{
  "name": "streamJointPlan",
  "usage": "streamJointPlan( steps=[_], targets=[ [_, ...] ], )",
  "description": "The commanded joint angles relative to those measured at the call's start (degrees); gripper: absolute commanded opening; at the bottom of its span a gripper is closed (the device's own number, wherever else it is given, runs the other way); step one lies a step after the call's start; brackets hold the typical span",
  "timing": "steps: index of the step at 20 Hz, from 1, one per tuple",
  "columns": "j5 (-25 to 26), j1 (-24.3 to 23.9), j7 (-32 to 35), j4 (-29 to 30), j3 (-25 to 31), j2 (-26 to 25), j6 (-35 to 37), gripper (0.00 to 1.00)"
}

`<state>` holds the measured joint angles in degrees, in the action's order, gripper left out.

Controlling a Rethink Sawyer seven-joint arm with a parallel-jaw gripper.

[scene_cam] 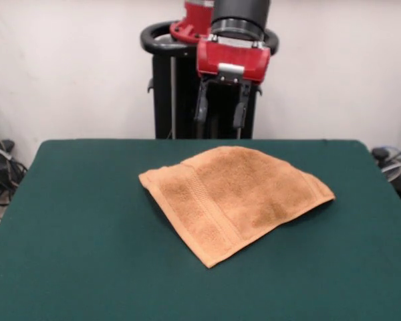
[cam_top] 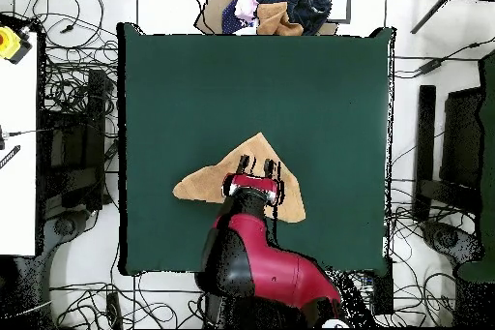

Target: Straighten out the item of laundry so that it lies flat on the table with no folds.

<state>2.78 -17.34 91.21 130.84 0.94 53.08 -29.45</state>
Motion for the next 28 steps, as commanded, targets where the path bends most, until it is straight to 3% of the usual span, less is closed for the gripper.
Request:
streamJointPlan(
  steps=[1,3,8,19,28],
  targets=[
    [-21.9,17.2,5.1,-5.9,-13.6,-4.3,20.8,1.00],
    [-13.5,7.6,6.8,-7.9,-4.9,-5.0,27.9,1.00],
    [-6.0,-0.1,6.9,-12.2,2.0,-11.3,21.7,1.00],
    [-2.9,-1.2,8.0,-15.6,2.0,-15.4,19.9,1.00],
    [-0.2,-2.9,7.0,-18.8,2.9,-14.6,21.4,1.00]
  ],
)
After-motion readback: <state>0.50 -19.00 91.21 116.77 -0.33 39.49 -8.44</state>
